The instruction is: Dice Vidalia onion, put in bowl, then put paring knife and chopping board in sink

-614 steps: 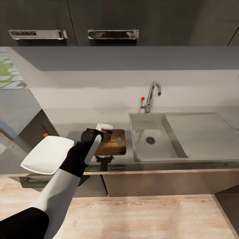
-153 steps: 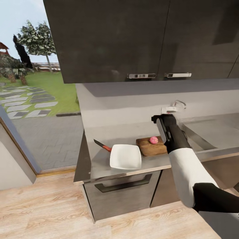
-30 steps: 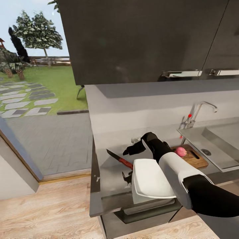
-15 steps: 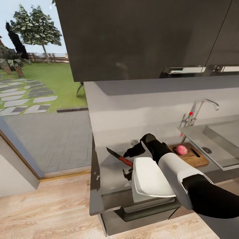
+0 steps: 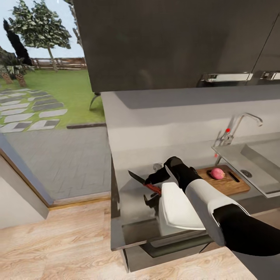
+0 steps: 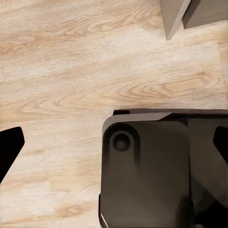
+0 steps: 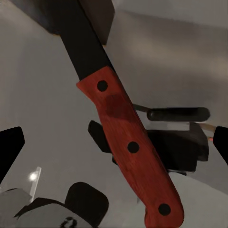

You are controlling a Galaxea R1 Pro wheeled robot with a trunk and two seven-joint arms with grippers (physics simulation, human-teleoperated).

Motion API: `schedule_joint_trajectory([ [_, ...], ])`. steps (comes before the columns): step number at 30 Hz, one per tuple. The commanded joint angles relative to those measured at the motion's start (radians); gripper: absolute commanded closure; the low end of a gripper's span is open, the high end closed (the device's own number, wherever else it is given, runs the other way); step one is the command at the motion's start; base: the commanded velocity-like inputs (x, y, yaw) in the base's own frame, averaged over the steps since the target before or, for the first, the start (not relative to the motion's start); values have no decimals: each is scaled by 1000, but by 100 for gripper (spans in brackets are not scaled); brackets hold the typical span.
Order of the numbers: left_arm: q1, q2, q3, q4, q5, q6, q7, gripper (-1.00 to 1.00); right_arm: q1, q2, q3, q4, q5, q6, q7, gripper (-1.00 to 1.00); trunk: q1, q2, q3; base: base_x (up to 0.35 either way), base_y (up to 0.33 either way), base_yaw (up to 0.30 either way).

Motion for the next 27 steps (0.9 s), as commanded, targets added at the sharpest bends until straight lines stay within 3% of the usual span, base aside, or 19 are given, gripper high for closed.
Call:
schedule_joint_trajectory([
  [1, 0, 2, -6, -1, 11, -4, 7, -100, -1, 0, 2, -1, 10, 2, 8, -100, 1, -2, -3, 0, 27, 0],
  [21, 0, 2, -6, -1, 10, -4, 7, -100, -1, -3, 3, -1, 15, -4, 3, -100, 1, -2, -24, 0, 4, 0],
  [27, 0, 2, -6, -1, 11, -4, 7, -100, -1, 4, 38, -1, 104, -8, 2, -100, 1, -2, -24, 0, 0, 0],
])
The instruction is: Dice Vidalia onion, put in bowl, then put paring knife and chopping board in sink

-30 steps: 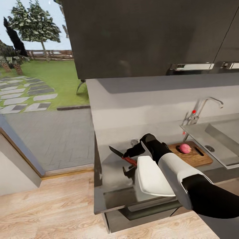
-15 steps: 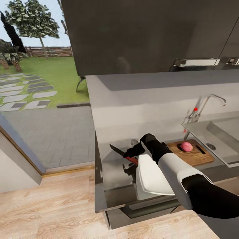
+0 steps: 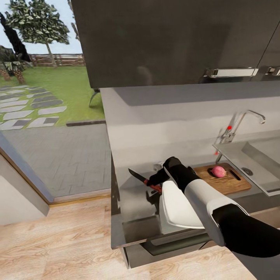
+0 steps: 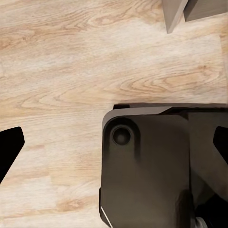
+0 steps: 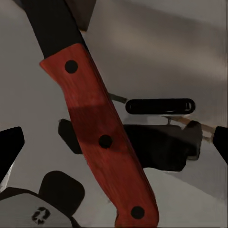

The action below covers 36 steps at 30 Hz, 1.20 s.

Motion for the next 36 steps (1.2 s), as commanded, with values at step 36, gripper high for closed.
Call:
schedule_joint_trajectory([
  [36, 0, 1, -6, -1, 11, -4, 7, -100, -1, 11, 18, -1, 65, -11, 10, -100, 1, -2, -2, 0, 12, 0],
])
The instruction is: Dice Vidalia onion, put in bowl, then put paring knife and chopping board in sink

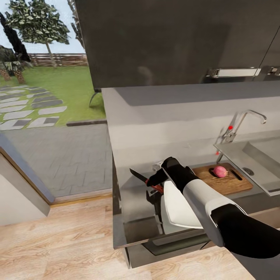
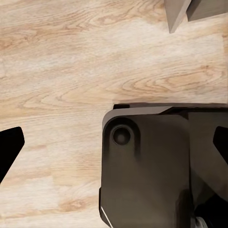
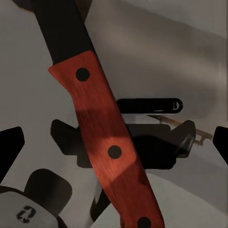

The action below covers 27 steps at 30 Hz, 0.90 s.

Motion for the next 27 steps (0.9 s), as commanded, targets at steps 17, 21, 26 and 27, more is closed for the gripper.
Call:
schedule_joint_trajectory([
  [17, 0, 0, -5, 7, 10, -5, 7, -100, -1, 1, 3, 11, 11, 4, 9, -100, 1, -2, -24, 0, 0, 0],
  [21, 0, 0, -6, 9, 9, -5, 7, -100, -1, 1, 3, 11, 11, 4, 9, -100, 1, -2, -30, 0, 0, 0],
  [26, 0, 0, -6, 9, 9, -5, 7, -100, -1, 0, 3, 11, 11, 3, 9, -100, 1, -2, -37, 0, 0, 0],
  [27, 0, 0, -6, 9, 10, -4, 7, -100, -1, 0, 3, 11, 11, 3, 9, -100, 1, -2, -37, 0, 0, 0],
])
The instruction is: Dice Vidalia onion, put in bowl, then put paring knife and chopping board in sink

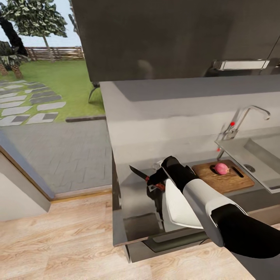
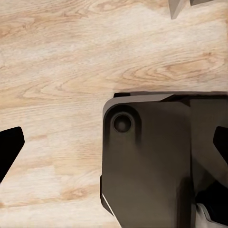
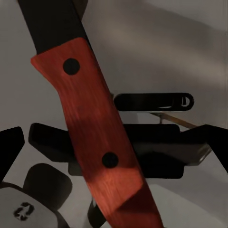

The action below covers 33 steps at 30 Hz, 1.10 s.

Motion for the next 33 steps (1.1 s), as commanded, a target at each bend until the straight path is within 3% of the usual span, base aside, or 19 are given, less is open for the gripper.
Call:
schedule_joint_trajectory([
  [1, -1, 2, -6, -1, 10, -4, 7, -100, 0, -1, 1, 26, -2, -1, 9, -100, 1, -1, -2, 0, 0, 0],
  [9, -1, 2, -6, -1, 10, -4, 6, -100, 0, -1, 1, 26, 15, -1, 7, -100, 1, -1, -3, 0, 0, 0],
  [10, -1, 2, -6, -1, 10, -4, 6, -100, 0, -1, 1, 26, 16, -1, 7, 100, 1, -1, -3, 0, 0, 0],
  [33, -1, 2, -6, -1, 10, -5, 6, -100, 0, 1, 3, 21, 20, -1, 8, 100, 1, -1, 3, 0, 0, 0],
])
